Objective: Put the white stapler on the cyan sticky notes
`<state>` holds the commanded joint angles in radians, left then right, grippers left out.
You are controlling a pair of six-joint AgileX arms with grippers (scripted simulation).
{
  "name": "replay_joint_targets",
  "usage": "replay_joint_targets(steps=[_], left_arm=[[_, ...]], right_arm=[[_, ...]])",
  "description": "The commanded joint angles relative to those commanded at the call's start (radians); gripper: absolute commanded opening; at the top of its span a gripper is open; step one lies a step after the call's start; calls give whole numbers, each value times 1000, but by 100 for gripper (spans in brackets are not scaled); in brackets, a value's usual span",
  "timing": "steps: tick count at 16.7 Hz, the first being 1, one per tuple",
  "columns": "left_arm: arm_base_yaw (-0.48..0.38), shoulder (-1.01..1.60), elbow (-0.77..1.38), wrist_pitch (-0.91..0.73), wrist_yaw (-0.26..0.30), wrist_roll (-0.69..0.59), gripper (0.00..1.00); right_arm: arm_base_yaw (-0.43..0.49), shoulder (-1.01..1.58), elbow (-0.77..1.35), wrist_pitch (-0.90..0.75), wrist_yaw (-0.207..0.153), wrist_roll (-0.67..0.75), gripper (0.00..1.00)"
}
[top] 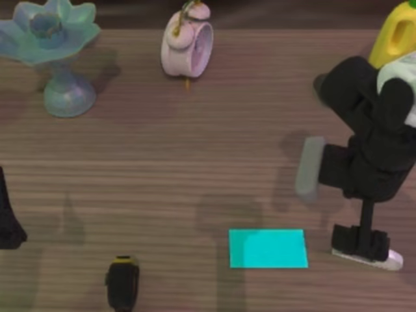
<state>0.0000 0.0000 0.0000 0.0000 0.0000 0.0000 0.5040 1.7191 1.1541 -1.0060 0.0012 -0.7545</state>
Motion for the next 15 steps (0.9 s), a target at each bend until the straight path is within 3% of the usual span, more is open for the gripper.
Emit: replay_joint_targets(steps=[6, 11, 15], left_arm=[[0, 0, 0, 0, 0, 0, 100], [0, 0, 0, 0, 0, 0, 100], [0, 0, 0, 0, 0, 0, 100]], right_arm=[[3, 103, -155, 263, 0, 4, 100], [3, 113, -170, 285, 0, 5, 100], [3, 113, -170, 285, 0, 5, 70]])
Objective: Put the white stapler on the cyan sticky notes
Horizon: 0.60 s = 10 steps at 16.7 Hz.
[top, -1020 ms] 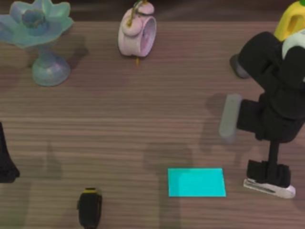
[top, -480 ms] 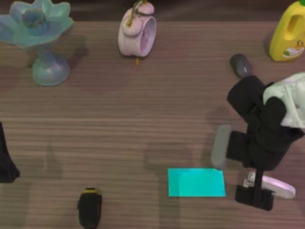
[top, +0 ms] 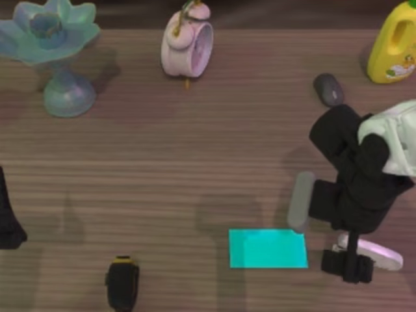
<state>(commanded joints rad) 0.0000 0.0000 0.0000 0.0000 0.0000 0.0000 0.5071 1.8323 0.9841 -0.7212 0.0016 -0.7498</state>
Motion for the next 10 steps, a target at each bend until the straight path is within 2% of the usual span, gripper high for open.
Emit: replay_joint_targets(steps=[9, 10], left_arm=[[0, 0, 0, 0, 0, 0, 100], [0, 0, 0, 0, 0, 0, 100]], right_arm=[[0, 0, 0, 0, 0, 0, 2], [0, 0, 0, 0, 0, 0, 0]])
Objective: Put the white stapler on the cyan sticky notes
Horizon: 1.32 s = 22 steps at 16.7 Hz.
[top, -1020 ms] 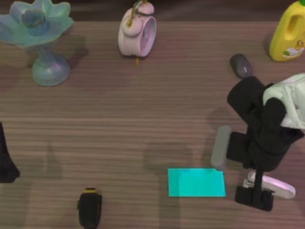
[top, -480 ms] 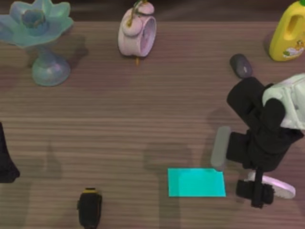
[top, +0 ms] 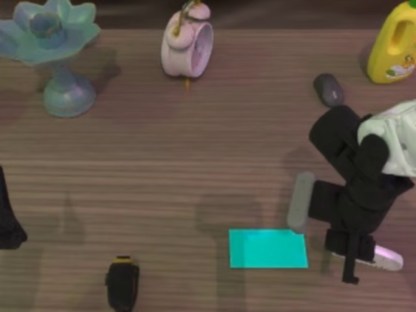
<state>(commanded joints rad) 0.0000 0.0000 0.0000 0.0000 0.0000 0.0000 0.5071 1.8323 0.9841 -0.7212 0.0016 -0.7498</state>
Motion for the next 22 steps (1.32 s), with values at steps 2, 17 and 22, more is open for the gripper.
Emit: replay_joint_targets(steps=[2, 17, 22], left_arm=[[0, 0, 0, 0, 0, 0, 100], [0, 0, 0, 0, 0, 0, 100], [0, 0, 0, 0, 0, 0, 100]], right_arm=[[0, 0, 0, 0, 0, 0, 0], [6, -116, 199, -332, -1, -6, 0], [6, -156, 246, -401, 0, -4, 0]])
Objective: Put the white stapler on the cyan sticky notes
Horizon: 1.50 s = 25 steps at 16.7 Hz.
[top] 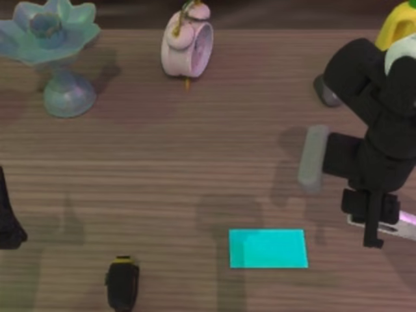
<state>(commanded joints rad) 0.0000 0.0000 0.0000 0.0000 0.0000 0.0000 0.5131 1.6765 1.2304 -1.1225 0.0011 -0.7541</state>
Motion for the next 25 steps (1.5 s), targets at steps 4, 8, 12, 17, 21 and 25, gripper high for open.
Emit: replay_joint_targets(steps=[4, 8, 12, 17, 21, 25], left_arm=[[0, 0, 0, 0, 0, 0, 100], [0, 0, 0, 0, 0, 0, 100], [0, 0, 0, 0, 0, 0, 100], [0, 0, 0, 0, 0, 0, 100], [0, 0, 0, 0, 0, 0, 100], [0, 0, 0, 0, 0, 0, 100]], right_arm=[[-1, 4, 0, 5, 1, 11, 0], [14, 9, 34, 34, 22, 150, 0], [35, 22, 90, 76, 54, 456, 0], [59, 49, 148, 110, 91, 1054, 0], [78, 71, 167, 108, 105, 1600, 0], [95, 92, 169, 76, 99, 2082, 0]])
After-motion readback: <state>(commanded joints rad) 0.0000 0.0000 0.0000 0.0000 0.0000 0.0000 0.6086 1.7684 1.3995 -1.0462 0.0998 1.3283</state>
